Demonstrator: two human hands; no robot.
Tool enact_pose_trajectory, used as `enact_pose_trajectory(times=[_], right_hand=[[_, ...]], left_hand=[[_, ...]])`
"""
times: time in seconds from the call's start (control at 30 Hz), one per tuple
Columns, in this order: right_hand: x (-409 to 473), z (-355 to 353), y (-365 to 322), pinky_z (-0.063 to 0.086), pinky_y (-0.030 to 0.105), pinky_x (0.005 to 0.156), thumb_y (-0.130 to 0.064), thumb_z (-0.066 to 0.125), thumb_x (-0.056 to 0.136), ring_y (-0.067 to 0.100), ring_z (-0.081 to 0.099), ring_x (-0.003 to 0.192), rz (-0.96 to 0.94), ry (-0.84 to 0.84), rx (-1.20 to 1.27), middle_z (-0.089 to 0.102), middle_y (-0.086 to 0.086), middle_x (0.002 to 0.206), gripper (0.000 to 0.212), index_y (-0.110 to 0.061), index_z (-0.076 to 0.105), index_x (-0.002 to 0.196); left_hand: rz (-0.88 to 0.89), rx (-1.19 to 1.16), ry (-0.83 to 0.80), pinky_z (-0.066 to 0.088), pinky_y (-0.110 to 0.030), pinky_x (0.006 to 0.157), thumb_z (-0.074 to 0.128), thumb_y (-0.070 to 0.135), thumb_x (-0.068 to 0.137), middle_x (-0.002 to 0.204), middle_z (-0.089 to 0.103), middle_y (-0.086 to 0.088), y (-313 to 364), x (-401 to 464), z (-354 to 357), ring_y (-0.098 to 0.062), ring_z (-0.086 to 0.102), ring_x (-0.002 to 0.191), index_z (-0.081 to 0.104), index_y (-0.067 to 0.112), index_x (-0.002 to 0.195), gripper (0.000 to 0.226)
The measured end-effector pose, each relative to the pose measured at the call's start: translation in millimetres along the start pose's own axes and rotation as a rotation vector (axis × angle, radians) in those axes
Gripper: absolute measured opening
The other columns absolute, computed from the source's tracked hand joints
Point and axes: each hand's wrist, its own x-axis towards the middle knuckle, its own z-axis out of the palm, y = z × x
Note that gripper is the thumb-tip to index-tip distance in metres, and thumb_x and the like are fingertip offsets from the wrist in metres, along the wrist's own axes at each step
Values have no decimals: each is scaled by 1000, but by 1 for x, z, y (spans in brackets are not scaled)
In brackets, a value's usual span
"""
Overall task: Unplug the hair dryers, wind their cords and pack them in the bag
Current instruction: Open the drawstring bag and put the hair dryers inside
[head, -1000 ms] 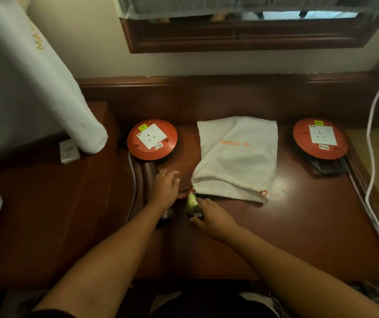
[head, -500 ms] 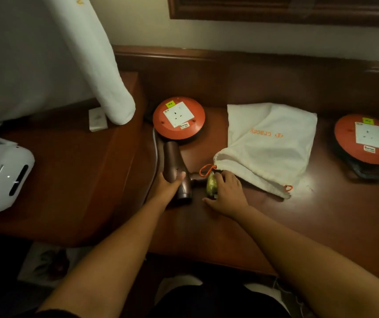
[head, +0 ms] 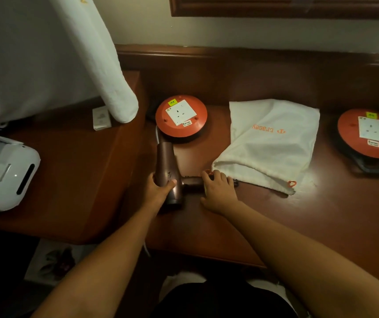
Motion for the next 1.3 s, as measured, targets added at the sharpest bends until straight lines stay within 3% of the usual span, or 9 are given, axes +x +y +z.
enact_pose_trajectory(times=[0.17,0.33,0.5,0.67,0.87,0.93,1.03,1.17,1.3], right_hand=[[13,-31,-5,12,57,114,-49,56,83,37,20,140,61,-194,203,24,17,150,73,-27,24,145],[22,-78,9,41,53,99,-54,57,82,36,47,115,21,-248,62,43,13,129,58,-30,38,131],[14,-102,37,46,45,94,-55,66,77,31,49,107,121,-234,92,43,13,123,61,-26,46,128],[-6,-120,80,45,34,81,-34,65,85,25,53,94,209,-286,234,57,11,115,43,-12,49,118],[-37,-118,120,46,37,83,-25,62,87,25,59,92,318,-303,502,61,9,104,24,-16,59,109],[-48,-113,127,47,38,82,-21,60,89,24,58,87,336,-286,561,61,10,101,22,-15,57,110],[-60,-101,137,46,37,80,-21,58,92,22,59,86,367,-268,631,62,9,101,20,-19,54,111],[-71,-84,144,48,34,81,-24,61,91,19,60,89,371,-237,651,60,4,110,42,-24,48,131],[-79,-70,146,55,38,77,-22,61,91,17,62,79,347,-246,637,61,8,101,24,-22,53,114]], left_hand=[[74,2,21,47,-42,96,77,24,79,134,52,-10,12,0,-13,-27,55,115,38,14,141,74],[183,36,-23,46,-38,95,77,24,78,134,53,-11,50,-3,-5,-26,54,116,41,12,140,72],[274,122,-180,43,-33,91,74,25,81,134,51,-9,89,-8,27,-24,52,116,39,14,140,69],[333,238,-359,45,-37,97,74,35,80,131,52,-3,116,-13,72,-21,52,113,38,16,141,73],[361,269,-582,43,-18,72,65,34,89,121,53,4,127,-22,110,-15,54,104,43,17,138,57],[318,193,-613,44,-18,71,56,41,94,126,55,0,127,-20,119,-15,56,105,47,19,134,47],[135,37,-495,47,-27,71,38,34,102,117,60,-7,120,-12,125,-20,58,94,52,22,123,28],[364,589,-327,38,-35,102,45,15,97,139,51,-10,86,15,126,-29,47,125,49,12,136,39],[586,981,-275,33,-39,103,50,24,96,142,42,-11,69,23,136,-33,37,127,38,20,144,50]])
